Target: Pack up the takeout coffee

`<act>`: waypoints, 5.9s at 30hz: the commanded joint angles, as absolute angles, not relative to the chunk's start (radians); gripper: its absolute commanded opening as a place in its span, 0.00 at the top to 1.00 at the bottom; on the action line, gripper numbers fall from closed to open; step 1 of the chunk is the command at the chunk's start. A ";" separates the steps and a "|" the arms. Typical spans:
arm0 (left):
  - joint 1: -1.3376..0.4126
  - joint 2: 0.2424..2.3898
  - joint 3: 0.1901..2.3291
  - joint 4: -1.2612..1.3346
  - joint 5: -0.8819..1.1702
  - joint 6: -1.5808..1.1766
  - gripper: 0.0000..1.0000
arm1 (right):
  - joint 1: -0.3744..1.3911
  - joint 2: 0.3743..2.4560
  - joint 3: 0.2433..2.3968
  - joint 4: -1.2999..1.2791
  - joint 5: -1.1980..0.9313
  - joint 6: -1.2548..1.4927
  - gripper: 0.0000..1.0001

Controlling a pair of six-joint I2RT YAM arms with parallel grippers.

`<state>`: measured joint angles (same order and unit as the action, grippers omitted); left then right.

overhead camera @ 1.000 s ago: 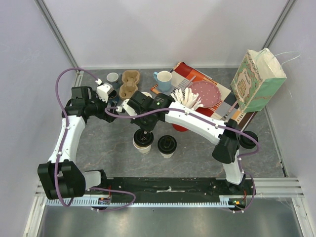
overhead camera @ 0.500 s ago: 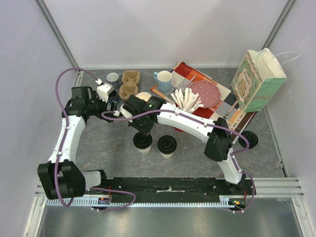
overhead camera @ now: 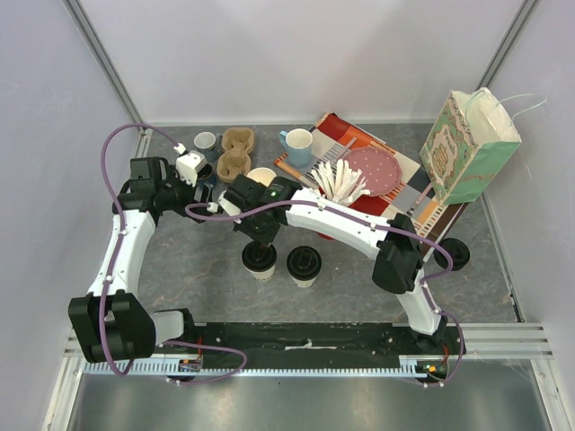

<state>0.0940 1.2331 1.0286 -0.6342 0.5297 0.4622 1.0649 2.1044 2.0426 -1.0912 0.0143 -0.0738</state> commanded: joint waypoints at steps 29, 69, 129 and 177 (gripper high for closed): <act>0.095 1.216 1.081 -0.679 0.696 0.460 0.12 | 1.072 1.994 2.175 -1.106 0.000 -0.080 0.51; -0.225 1.192 0.796 -0.885 0.911 0.842 0.98 | 1.051 1.609 1.104 -0.202 -0.195 0.319 1.00; -0.201 1.223 0.979 -0.681 0.920 0.554 0.98 | 0.983 1.697 1.424 -0.353 -0.193 0.287 1.00; -0.204 1.200 1.135 -0.793 0.861 0.578 0.96 | 0.980 1.709 1.506 -0.402 -0.256 0.268 0.94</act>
